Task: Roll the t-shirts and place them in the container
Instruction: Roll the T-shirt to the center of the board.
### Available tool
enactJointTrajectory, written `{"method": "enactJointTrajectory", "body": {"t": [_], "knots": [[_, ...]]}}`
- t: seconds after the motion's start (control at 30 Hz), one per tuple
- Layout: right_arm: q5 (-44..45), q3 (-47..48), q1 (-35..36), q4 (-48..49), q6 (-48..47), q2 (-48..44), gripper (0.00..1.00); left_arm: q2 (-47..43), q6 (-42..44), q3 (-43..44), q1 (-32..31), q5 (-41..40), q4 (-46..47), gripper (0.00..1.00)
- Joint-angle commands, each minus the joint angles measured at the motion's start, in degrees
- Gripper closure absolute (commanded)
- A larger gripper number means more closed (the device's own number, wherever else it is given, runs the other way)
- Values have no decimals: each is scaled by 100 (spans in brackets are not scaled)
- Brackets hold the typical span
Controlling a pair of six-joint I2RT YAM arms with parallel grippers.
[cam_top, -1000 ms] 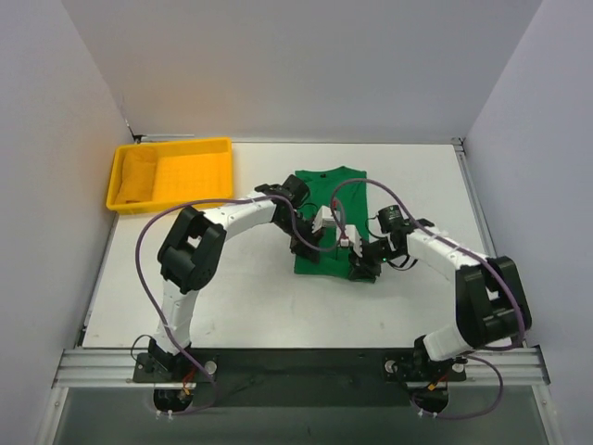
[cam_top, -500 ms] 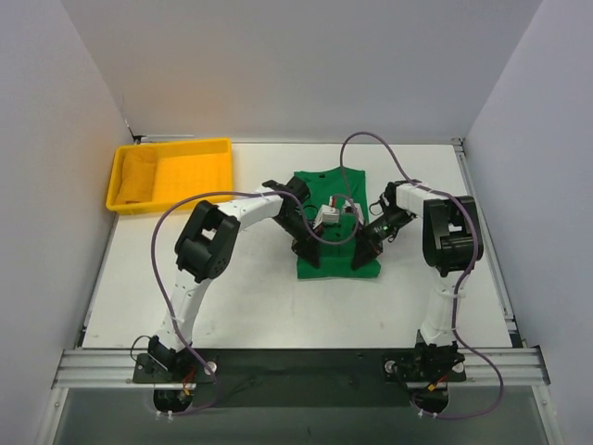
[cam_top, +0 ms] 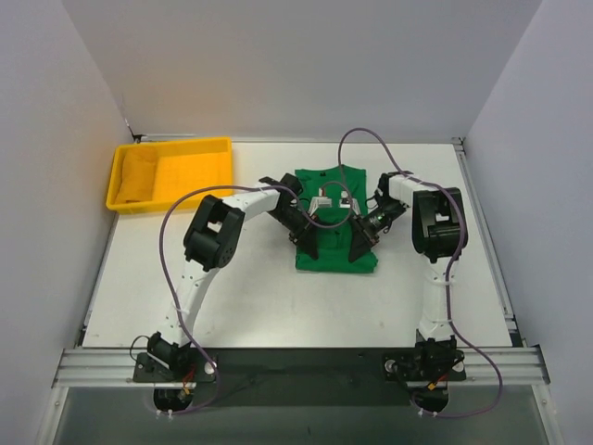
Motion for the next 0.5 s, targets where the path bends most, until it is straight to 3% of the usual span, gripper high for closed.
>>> {"method": "enactJointTrajectory", "body": {"t": [0.0,0.23,0.33,0.47], "knots": [[498,443,-39,-675,760,291,92,111,-430,262,318,-485,-145,80],[761,663,128,-781,884,415,91,-1162,-342,-395,616,-844,82,58],[788,759,146,-887,857,476,91,-2084,-307,-747,643,-1545,696,46],[770,970,120,-1018,927,617,91,-3315,-159,-2499,407,-2380,2416,37]]}}
